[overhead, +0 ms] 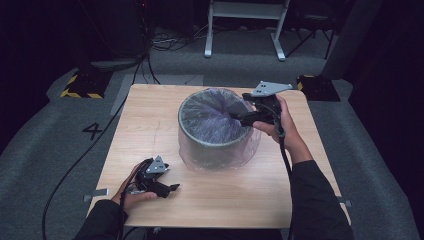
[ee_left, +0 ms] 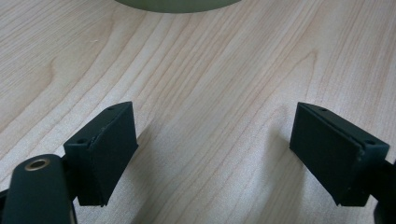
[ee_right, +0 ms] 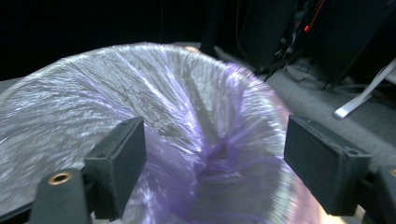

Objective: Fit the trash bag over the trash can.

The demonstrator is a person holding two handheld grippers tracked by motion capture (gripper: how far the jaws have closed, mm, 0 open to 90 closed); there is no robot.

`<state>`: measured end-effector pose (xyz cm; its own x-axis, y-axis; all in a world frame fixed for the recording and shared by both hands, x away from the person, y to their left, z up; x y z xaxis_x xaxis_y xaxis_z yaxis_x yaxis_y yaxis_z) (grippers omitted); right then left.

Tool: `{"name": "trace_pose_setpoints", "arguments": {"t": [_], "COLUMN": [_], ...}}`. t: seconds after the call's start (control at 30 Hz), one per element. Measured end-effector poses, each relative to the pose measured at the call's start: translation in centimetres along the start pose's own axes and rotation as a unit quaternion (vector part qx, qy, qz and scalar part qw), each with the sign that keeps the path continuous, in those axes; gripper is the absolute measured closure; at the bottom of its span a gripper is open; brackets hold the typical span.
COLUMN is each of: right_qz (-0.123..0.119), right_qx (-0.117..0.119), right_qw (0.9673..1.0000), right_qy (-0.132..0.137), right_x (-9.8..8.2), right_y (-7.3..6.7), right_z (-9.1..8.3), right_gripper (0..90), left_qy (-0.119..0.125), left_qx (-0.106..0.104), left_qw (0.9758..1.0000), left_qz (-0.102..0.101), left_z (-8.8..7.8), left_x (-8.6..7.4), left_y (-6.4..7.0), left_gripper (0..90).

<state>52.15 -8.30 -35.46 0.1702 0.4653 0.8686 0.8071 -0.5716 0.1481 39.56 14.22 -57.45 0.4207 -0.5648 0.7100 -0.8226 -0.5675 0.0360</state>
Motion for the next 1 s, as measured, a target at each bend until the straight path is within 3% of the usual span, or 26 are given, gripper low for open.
{"name": "trace_pose_setpoints", "arguments": {"t": [0.2,0.43,0.63,0.73,0.8,1.0], "right_qz": [-0.001,-0.021,-0.039,-0.057,-0.068,-0.068], "right_qx": [0.013,0.027,0.042,0.061,0.061,0.070], "right_qw": [0.9996,0.9977,0.9942,0.9898,0.9870,0.9834], "right_qy": [-0.023,-0.059,-0.091,-0.115,-0.132,-0.153], "right_x": [-0.2,-0.6,-1.2,-1.7,-2.2,-2.7], "right_y": [-0.7,-2.0,-2.7,-3.3,-3.3,-3.4], "right_z": [2.1,3.7,4.1,4.2,4.2,4.3], "right_gripper": [23.0,23.6,24.5,25.4,25.4,25.9], "left_qy": [0.000,0.000,0.000,0.000,0.000,0.000], "left_qx": [-0.001,-0.001,-0.001,-0.001,-0.001,-0.002], "left_qw": [1.0000,1.0000,1.0000,1.0000,1.0000,1.0000], "left_qz": [0.000,0.000,0.000,0.002,0.003,0.003], "left_z": [0.0,0.0,0.0,0.0,0.0,0.0], "left_x": [0.0,0.0,0.0,0.0,0.0,0.0], "left_y": [0.0,0.0,0.0,0.0,0.0,0.1], "left_gripper": [14.4,14.4,14.4,14.6,14.7,14.6]}}
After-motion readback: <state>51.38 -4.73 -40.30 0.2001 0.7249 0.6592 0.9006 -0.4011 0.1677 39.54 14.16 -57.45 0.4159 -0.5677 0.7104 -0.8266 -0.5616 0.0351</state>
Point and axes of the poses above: each handheld gripper's, and its own axes: z roughly forward along the jaws, x roughly out of its top, y roughly to its right, the point moved 10 cm from there along z, roughly forward along the jaws, and after that the axes turned 2 degrees about -z, right-handed, at the moved point
